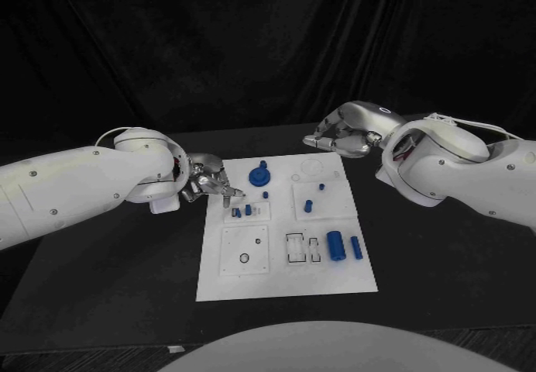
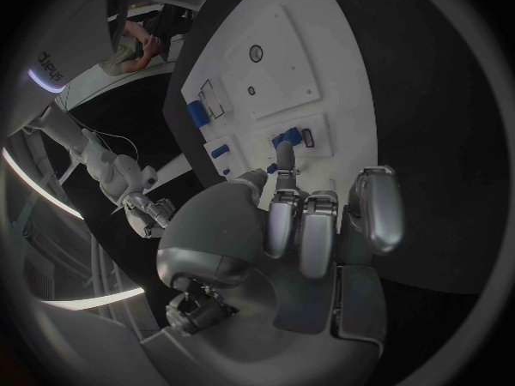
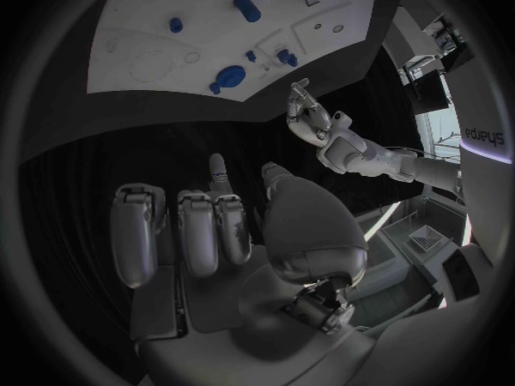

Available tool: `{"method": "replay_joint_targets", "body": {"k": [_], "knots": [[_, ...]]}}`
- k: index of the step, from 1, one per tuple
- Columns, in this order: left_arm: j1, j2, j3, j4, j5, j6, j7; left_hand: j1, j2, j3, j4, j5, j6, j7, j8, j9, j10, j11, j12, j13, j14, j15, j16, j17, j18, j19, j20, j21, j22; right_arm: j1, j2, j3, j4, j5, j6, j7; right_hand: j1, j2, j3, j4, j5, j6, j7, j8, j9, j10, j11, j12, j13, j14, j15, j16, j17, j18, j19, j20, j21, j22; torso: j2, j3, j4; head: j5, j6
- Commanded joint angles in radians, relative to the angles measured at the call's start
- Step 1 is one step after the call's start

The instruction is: Assemble the parts on the task board

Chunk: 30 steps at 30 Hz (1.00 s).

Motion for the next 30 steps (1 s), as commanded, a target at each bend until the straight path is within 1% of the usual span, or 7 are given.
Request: {"method": "replay_joint_targets", "body": {"k": [1, 5, 6, 11, 14, 22, 30], "knots": [[-0.005, -0.002, 0.001, -0.001, -0.034, -0.004, 0.002, 0.004, -0.003, 0.008, 0.002, -0.015, 0.015, -0.003, 0.008, 0.018, 0.004, 0.001, 0.003, 0.19, 0.102, 0.0, 0.003, 0.263, 0.005, 0.008, 0.0, -0.001, 0.174, -0.004, 0.0, 0.001, 0.0, -0.001, 0.009, -0.02, 0.009, 0.002, 0.005, -0.002, 0.005, 0.009, 0.001, 0.004, 0.002, 0.105, -0.004, -0.006, 0.263, 0.107, 0.0, 0.003, 0.263, 0.007, 0.06, 0.005, -0.005, 0.233, -0.002, -0.003, 0.0035, 0.005, 0.0], [-0.007, -0.008, 0.001, 0.0, -0.037, 0.006, 0.001, -0.01, -0.009, 0.012, 0.006, -0.048, 0.023, -0.009, 0.025, 0.066, 0.009, -0.003, 0.007, 0.192, 0.102, -0.004, 0.003, 0.263, 0.004, 0.012, -0.003, -0.001, 0.175, -0.006, 0.001, 0.001, -0.002, -0.001, 0.017, -0.02, 0.01, 0.002, 0.005, -0.002, 0.005, 0.009, 0.001, 0.004, 0.002, 0.105, -0.004, -0.006, 0.263, 0.107, 0.0, 0.003, 0.263, 0.007, 0.061, 0.005, -0.005, 0.233, 0.0, -0.0026, 0.0005, 0.017, 0.0], [-0.008, -0.008, 0.001, -0.001, -0.037, 0.009, 0.0, -0.023, -0.011, 0.011, 0.012, -0.071, 0.025, -0.011, 0.035, 0.094, 0.01, -0.005, 0.007, 0.192, 0.102, -0.005, 0.003, 0.263, 0.004, 0.014, -0.005, -0.002, 0.175, -0.007, 0.002, 0.001, -0.002, -0.001, 0.019, -0.02, 0.01, 0.002, 0.005, -0.002, 0.005, 0.009, 0.001, 0.004, 0.002, 0.105, -0.004, -0.006, 0.263, 0.107, 0.0, 0.003, 0.263, 0.007, 0.061, 0.005, -0.005, 0.233, 0.0, -0.0023, 0.0012, 0.02, 0.0], [-0.011, -0.01, 0.001, -0.002, -0.038, 0.02, 0.0, -0.043, -0.008, 0.008, 0.026, -0.091, 0.015, -0.01, 0.034, 0.127, 0.007, -0.005, 0.005, 0.191, 0.102, -0.006, 0.003, 0.263, 0.005, 0.013, -0.007, -0.007, 0.174, -0.01, 0.004, 0.001, -0.002, -0.001, 0.022, -0.022, 0.01, 0.002, 0.005, -0.002, 0.006, 0.009, 0.001, 0.004, 0.002, 0.105, -0.004, -0.006, 0.263, 0.107, 0.0, 0.003, 0.263, 0.007, 0.06, 0.005, -0.005, 0.233, 0.0, -0.0005, 0.0006, 0.034, 0.0], [-0.018, -0.01, 0.001, -0.003, -0.038, 0.024, 0.0, -0.052, -0.005, 0.008, 0.032, -0.093, 0.004, -0.007, 0.024, 0.133, 0.003, -0.003, 0.002, 0.188, 0.102, -0.005, 0.003, 0.263, 0.006, 0.009, -0.006, -0.014, 0.172, -0.011, 0.005, 0.001, 0.0, -0.001, 0.012, -0.019, 0.017, 0.002, 0.006, -0.005, 0.011, 0.011, 0.0, 0.005, 0.002, 0.105, -0.005, -0.006, 0.263, 0.107, -0.001, 0.003, 0.263, 0.007, 0.06, 0.004, -0.006, 0.233, 0.0, -0.0003, 0.0005, 0.038, 0.0], [-0.038, -0.01, 0.001, -0.008, -0.038, 0.024, 0.002, -0.065, 0.001, 0.017, 0.034, -0.075, -0.024, 0.009, -0.042, 0.121, -0.008, 0.01, -0.006, 0.183, 0.102, 0.007, 0.003, 0.263, 0.008, -0.001, 0.002, -0.028, 0.17, -0.013, 0.005, 0.001, 0.0, -0.001, -0.005, -0.015, 0.033, 0.002, 0.008, -0.009, 0.03, 0.014, -0.002, 0.006, 0.002, 0.105, -0.006, -0.006, 0.263, 0.107, -0.003, 0.003, 0.263, 0.007, 0.06, 0.002, -0.006, 0.233, -0.002, -0.0014, 0.0008, 0.044, 0.0], [-0.048, -0.004, 0.001, -0.014, -0.038, 0.017, 0.004, -0.065, 0.001, 0.021, 0.032, -0.062, -0.027, 0.014, -0.06, 0.116, -0.011, 0.014, -0.007, 0.182, 0.102, 0.01, 0.003, 0.263, 0.009, -0.005, 0.005, -0.034, 0.168, -0.013, 0.004, 0.001, 0.001, -0.001, -0.015, -0.014, 0.034, 0.003, 0.009, -0.009, 0.031, 0.014, -0.002, 0.006, 0.002, 0.105, -0.006, -0.006, 0.263, 0.107, -0.003, 0.003, 0.263, 0.007, 0.06, 0.002, -0.006, 0.233, -0.001, -0.0014, 0.0015, 0.043, 0.0]]}}
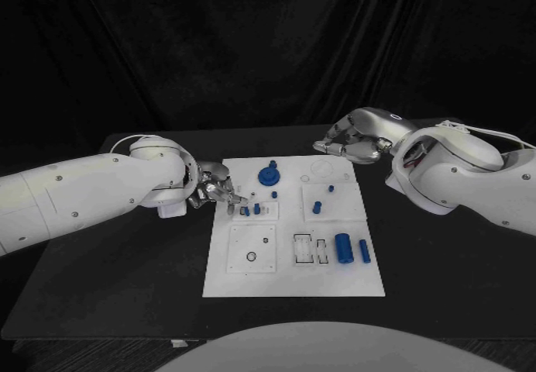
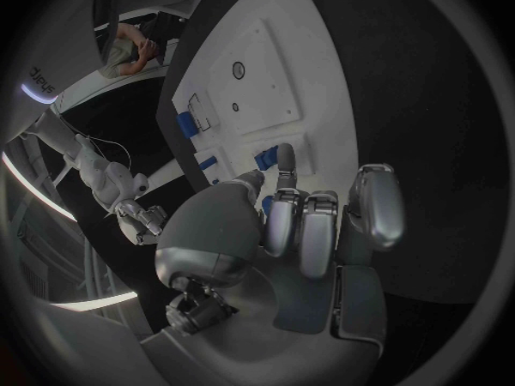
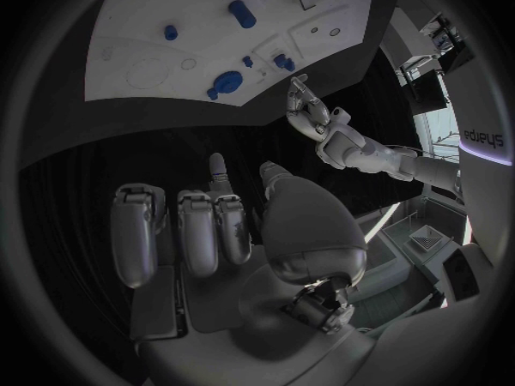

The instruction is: Assemble the parts on the task board

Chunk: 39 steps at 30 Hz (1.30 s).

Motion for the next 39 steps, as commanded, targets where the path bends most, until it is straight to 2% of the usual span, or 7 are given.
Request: {"method": "replay_joint_targets", "body": {"k": [1, 7, 13, 18, 23, 39], "knots": [[-0.004, 0.006, 0.001, -0.002, -0.007, 0.006, 0.009, -0.008, 0.0, 0.007, 0.001, 0.005, -0.005, -0.001, -0.007, -0.002, -0.004, 0.007, -0.006, 0.182, 0.106, 0.007, 0.003, 0.263, 0.009, -0.005, 0.005, -0.005, 0.168, -0.002, -0.001, 0.001, 0.002, -0.001, -0.026, -0.014, 0.013, 0.0, 0.003, -0.003, 0.004, 0.007, -0.002, 0.006, 0.001, 0.105, -0.005, -0.006, 0.263, 0.107, -0.002, 0.003, 0.263, 0.007, 0.06, 0.002, -0.006, 0.233, 0.001, -0.0004, 0.0005, 0.001, 0.0], [-0.007, 0.013, 0.001, -0.006, -0.007, 0.006, 0.01, -0.006, -0.001, 0.011, -0.002, 0.015, -0.003, 0.0, -0.014, -0.003, -0.008, 0.009, -0.009, 0.18, 0.106, 0.008, 0.003, 0.263, 0.01, -0.008, 0.007, -0.008, 0.167, -0.002, -0.002, 0.001, 0.0, -0.001, -0.028, -0.013, 0.014, 0.0, 0.003, -0.003, 0.005, 0.008, -0.002, 0.006, 0.002, 0.105, -0.005, -0.006, 0.263, 0.107, -0.002, 0.003, 0.263, 0.008, 0.059, 0.002, -0.008, 0.232, 0.002, -0.0001, -0.0003, 0.003, 0.0], [-0.009, 0.018, 0.001, -0.01, -0.007, 0.011, 0.009, -0.005, -0.001, 0.012, -0.004, 0.017, -0.002, 0.0, -0.016, -0.003, -0.01, 0.009, -0.01, 0.179, 0.106, 0.009, 0.003, 0.263, 0.011, -0.01, 0.008, -0.011, 0.166, -0.002, 0.0, 0.001, -0.004, 0.006, -0.021, -0.011, 0.014, 0.0, 0.003, -0.003, 0.007, 0.008, -0.002, 0.007, 0.002, 0.105, -0.005, -0.006, 0.263, 0.107, -0.002, 0.003, 0.263, 0.008, 0.06, 0.002, -0.007, 0.233, 0.001, -0.0003, -0.0017, -0.001, 0.0], [-0.014, 0.028, 0.001, -0.018, -0.007, 0.016, 0.009, -0.004, -0.001, 0.014, -0.005, 0.02, -0.002, 0.001, -0.019, -0.004, -0.011, 0.01, -0.011, 0.178, 0.106, 0.009, 0.003, 0.263, 0.011, -0.01, 0.008, -0.012, 0.166, -0.002, 0.002, 0.001, -0.005, 0.01, -0.021, -0.009, 0.015, 0.001, 0.003, -0.003, 0.007, 0.009, -0.002, 0.007, 0.002, 0.105, -0.005, -0.006, 0.263, 0.107, -0.002, 0.003, 0.263, 0.008, 0.059, 0.002, -0.008, 0.232, 0.001, -0.0006, -0.0005, 0.001, 0.0], [-0.018, 0.034, 0.001, -0.024, -0.007, 0.022, 0.009, 0.004, -0.003, 0.026, -0.016, 0.045, 0.003, 0.001, -0.033, -0.004, -0.013, 0.011, -0.012, 0.178, 0.106, 0.011, 0.003, 0.263, 0.011, -0.012, 0.011, -0.014, 0.166, -0.002, 0.0, 0.001, -0.005, 0.011, -0.017, -0.01, 0.015, 0.001, 0.004, -0.003, 0.008, 0.009, -0.002, 0.007, 0.002, 0.105, -0.005, -0.006, 0.263, 0.107, -0.002, 0.003, 0.263, 0.008, 0.059, 0.002, -0.007, 0.232, 0.001, 0.0001, -0.0005, 0.003, 0.0], [-0.021, 0.046, 0.001, -0.035, -0.007, 0.031, 0.008, 0.005, -0.004, 0.029, -0.018, 0.051, 0.005, 0.002, -0.036, -0.004, -0.017, 0.011, -0.015, 0.176, 0.106, 0.011, 0.003, 0.263, 0.012, -0.015, 0.012, -0.018, 0.165, -0.002, 0.002, 0.001, -0.008, 0.012, -0.011, -0.009, 0.017, 0.003, 0.004, -0.002, 0.008, 0.011, -0.002, 0.008, 0.002, 0.105, -0.005, -0.006, 0.263, 0.107, -0.002, 0.003, 0.263, 0.008, 0.058, 0.002, -0.01, 0.232, 0.001, 0.0002, -0.0011, 0.005, 0.0]]}}
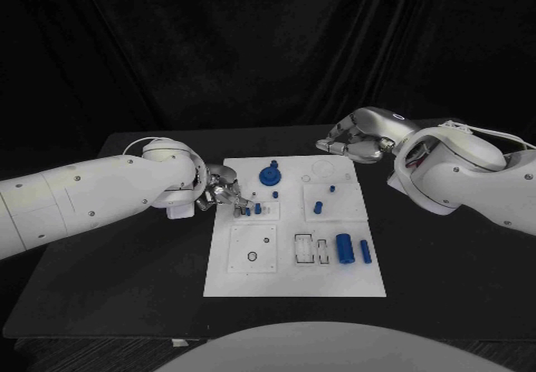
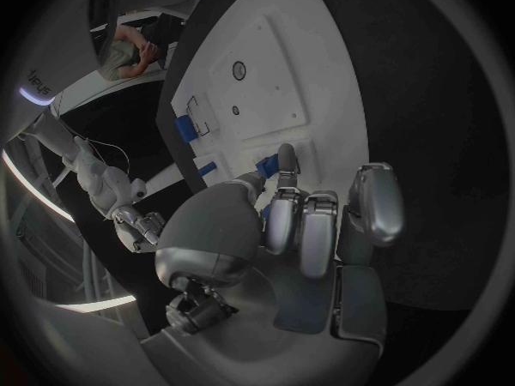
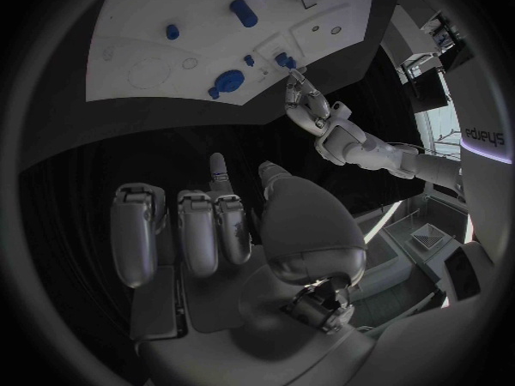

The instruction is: Assemble the parts on the task board

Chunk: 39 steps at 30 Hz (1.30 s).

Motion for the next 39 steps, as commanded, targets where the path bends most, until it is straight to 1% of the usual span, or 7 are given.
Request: {"method": "replay_joint_targets", "body": {"k": [1, 17, 24, 27, 30, 32, 39], "knots": [[-0.003, 0.004, 0.001, -0.002, -0.006, 0.019, 0.008, 0.005, -0.004, 0.007, -0.001, 0.004, 0.005, 0.002, -0.006, -0.001, -0.006, 0.0, -0.004, 0.176, 0.102, 0.008, 0.003, 0.263, 0.012, -0.004, 0.001, -0.005, 0.165, -0.002, 0.0, 0.001, -0.001, 0.0, -0.006, -0.01, 0.009, 0.003, 0.004, -0.002, 0.004, 0.007, 0.002, 0.004, 0.001, 0.106, -0.004, -0.006, 0.263, 0.107, -0.002, 0.003, 0.263, 0.008, 0.058, 0.002, -0.006, 0.232, 0.0, 0.0001, 0.0, -0.001, 0.0], [-0.003, 0.025, 0.001, -0.018, -0.006, 0.034, 0.008, 0.011, -0.006, 0.015, -0.01, 0.013, 0.009, 0.001, -0.01, 0.001, -0.01, 0.0, -0.007, 0.174, 0.102, 0.008, 0.003, 0.263, 0.013, -0.006, 0.002, -0.008, 0.164, -0.002, 0.002, 0.001, -0.002, 0.0, -0.002, -0.013, 0.015, 0.01, 0.008, -0.002, 0.005, 0.014, 0.001, 0.007, 0.002, 0.106, -0.004, -0.006, 0.263, 0.107, -0.001, 0.003, 0.263, 0.009, 0.057, 0.002, -0.008, 0.231, 0.0, 0.0004, -0.0005, -0.002, 0.0], [-0.004, 0.032, 0.001, -0.024, -0.006, 0.039, 0.008, 0.021, -0.013, 0.034, -0.028, 0.044, 0.012, 0.0, -0.023, 0.003, -0.011, 0.0, -0.007, 0.173, 0.102, 0.008, 0.003, 0.263, 0.014, -0.007, 0.002, -0.01, 0.164, -0.002, 0.002, 0.001, -0.001, 0.0, -0.001, -0.012, 0.015, 0.01, 0.008, -0.002, 0.005, 0.014, 0.001, 0.007, 0.002, 0.106, -0.004, -0.006, 0.263, 0.107, -0.001, 0.003, 0.263, 0.009, 0.057, 0.002, -0.008, 0.231, 0.0, 0.0006, -0.0005, -0.004, 0.0], [-0.005, 0.033, 0.001, -0.025, -0.006, 0.042, 0.008, 0.025, -0.018, 0.051, -0.04, 0.075, 0.013, 0.0, -0.033, 0.006, -0.013, -0.001, -0.009, 0.172, 0.102, 0.007, 0.003, 0.263, 0.014, -0.008, 0.002, -0.012, 0.163, -0.002, 0.002, 0.001, -0.001, 0.0, 0.0, -0.012, 0.015, 0.01, 0.008, -0.002, 0.005, 0.014, 0.001, 0.007, 0.002, 0.106, -0.004, -0.006, 0.263, 0.107, -0.001, 0.003, 0.263, 0.009, 0.057, 0.002, -0.008, 0.231, 0.0, 0.0009, -0.0004, -0.003, 0.0], [-0.006, 0.033, 0.001, -0.026, -0.006, 0.044, 0.008, 0.028, -0.022, 0.06, -0.048, 0.085, 0.014, 0.0, -0.037, 0.007, -0.013, -0.001, -0.009, 0.172, 0.102, 0.007, 0.003, 0.263, 0.014, -0.009, 0.002, -0.013, 0.163, -0.002, 0.002, 0.001, -0.001, 0.0, 0.0, -0.012, 0.017, 0.01, 0.009, -0.002, 0.005, 0.014, 0.001, 0.008, 0.003, 0.106, -0.003, -0.006, 0.263, 0.107, -0.001, 0.003, 0.263, 0.009, 0.056, 0.002, -0.01, 0.23, 0.001, 0.0008, -0.0007, -0.003, 0.0], [-0.006, 0.033, 0.001, -0.027, -0.006, 0.045, 0.007, 0.031, -0.025, 0.071, -0.057, 0.099, 0.014, -0.001, -0.042, 0.009, -0.015, -0.001, -0.01, 0.171, 0.102, 0.007, 0.003, 0.263, 0.014, -0.009, 0.002, -0.014, 0.163, -0.002, 0.002, 0.001, 0.0, 0.0, 0.001, -0.011, 0.017, 0.01, 0.009, -0.002, 0.005, 0.014, 0.001, 0.008, 0.003, 0.106, -0.003, -0.006, 0.263, 0.107, -0.001, 0.003, 0.263, 0.009, 0.056, 0.002, -0.01, 0.23, 0.001, 0.0007, -0.0008, -0.004, 0.0], [-0.008, 0.034, 0.001, -0.028, -0.006, 0.048, 0.007, 0.035, -0.032, 0.095, -0.074, 0.114, 0.012, 0.0, -0.052, 0.012, -0.021, -0.001, -0.015, 0.168, 0.102, 0.007, 0.003, 0.263, 0.015, -0.012, 0.002, -0.019, 0.162, -0.002, 0.002, 0.001, -0.001, 0.0, 0.003, -0.01, 0.02, 0.011, 0.01, -0.003, 0.005, 0.015, 0.001, 0.008, 0.003, 0.106, -0.003, -0.006, 0.263, 0.107, -0.001, 0.003, 0.263, 0.01, 0.055, 0.002, -0.012, 0.229, 0.0, 0.0006, -0.0005, -0.005, 0.0]]}}
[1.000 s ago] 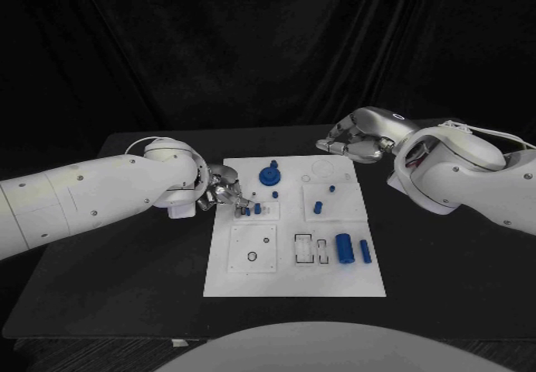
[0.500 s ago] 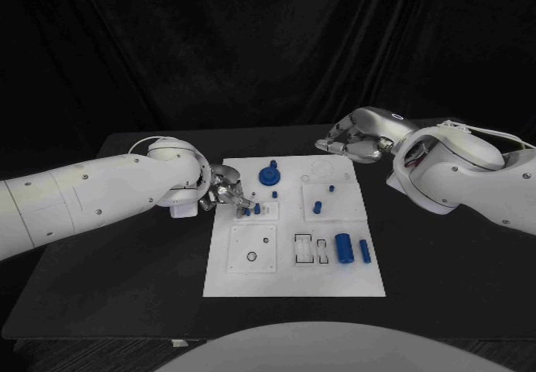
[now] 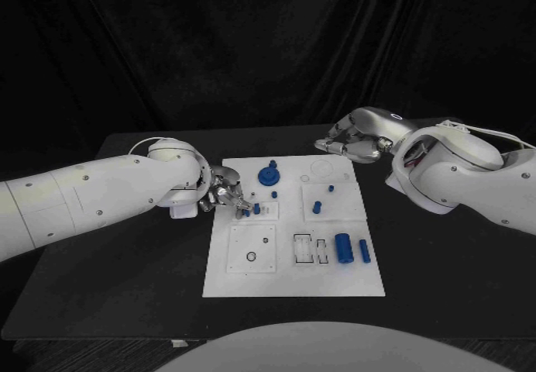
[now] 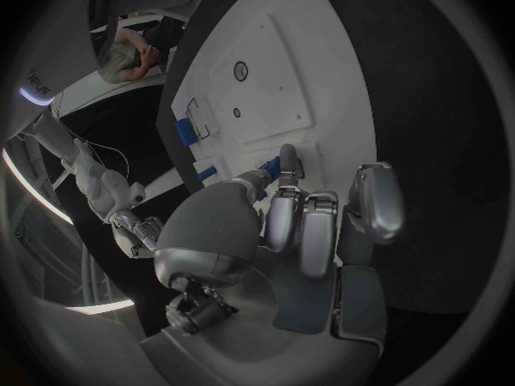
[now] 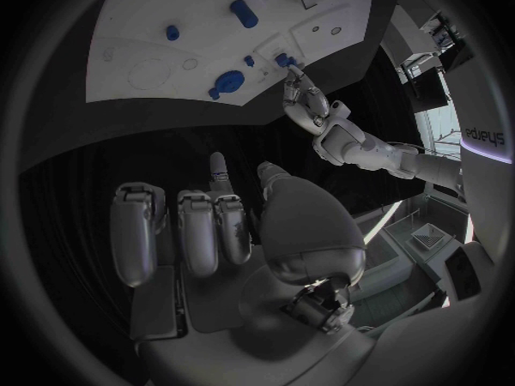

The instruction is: Assemble the parts on the task board

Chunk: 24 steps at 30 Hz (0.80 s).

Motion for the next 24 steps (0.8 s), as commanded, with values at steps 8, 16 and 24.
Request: {"method": "replay_joint_targets", "body": {"k": [8, 16, 24], "knots": [[-0.005, 0.004, 0.0, -0.002, -0.005, 0.02, 0.008, 0.011, -0.016, 0.049, -0.03, -0.001, 0.005, 0.0, -0.014, 0.009, -0.011, -0.001, -0.008, 0.165, 0.106, 0.004, 0.003, 0.263, 0.016, -0.009, 0.001, -0.008, 0.161, -0.002, 0.001, 0.001, 0.001, -0.001, 0.001, -0.008, 0.023, 0.001, 0.011, -0.007, 0.007, 0.009, 0.001, 0.004, 0.001, 0.106, -0.003, -0.006, 0.263, 0.107, -0.001, 0.003, 0.263, 0.01, 0.054, 0.003, -0.005, 0.228, -0.001, -0.0001, 0.0007, -0.001, 0.0], [-0.006, 0.0, 0.0, 0.001, -0.005, 0.012, 0.009, 0.022, -0.043, 0.116, -0.087, 0.011, 0.009, -0.001, -0.021, 0.025, -0.014, -0.002, -0.012, 0.162, 0.106, 0.003, 0.003, 0.263, 0.016, -0.009, 0.0, -0.008, 0.161, -0.002, 0.0, 0.001, 0.0, -0.001, 0.001, -0.008, 0.039, 0.0, 0.015, -0.014, 0.01, 0.011, 0.001, 0.004, 0.0, 0.106, -0.002, -0.006, 0.263, 0.107, 0.0, 0.003, 0.263, 0.011, 0.052, 0.003, -0.008, 0.227, 0.0, -0.0004, 0.0007, -0.002, 0.0], [-0.006, -0.005, 0.0, 0.005, -0.005, 0.006, 0.01, 0.025, -0.064, 0.175, -0.136, 0.019, 0.009, -0.001, -0.025, 0.043, -0.017, -0.002, -0.018, 0.157, 0.106, 0.003, 0.003, 0.263, 0.016, -0.009, 0.0, -0.01, 0.161, -0.005, 0.001, 0.001, -0.001, -0.001, 0.0, -0.006, 0.042, 0.0, 0.016, -0.016, 0.011, 0.011, 0.001, 0.004, 0.0, 0.106, -0.002, -0.006, 0.263, 0.107, 0.0, 0.003, 0.263, 0.012, 0.05, 0.003, -0.012, 0.226, 0.0, -0.0003, 0.0005, 0.0, 0.0]]}}
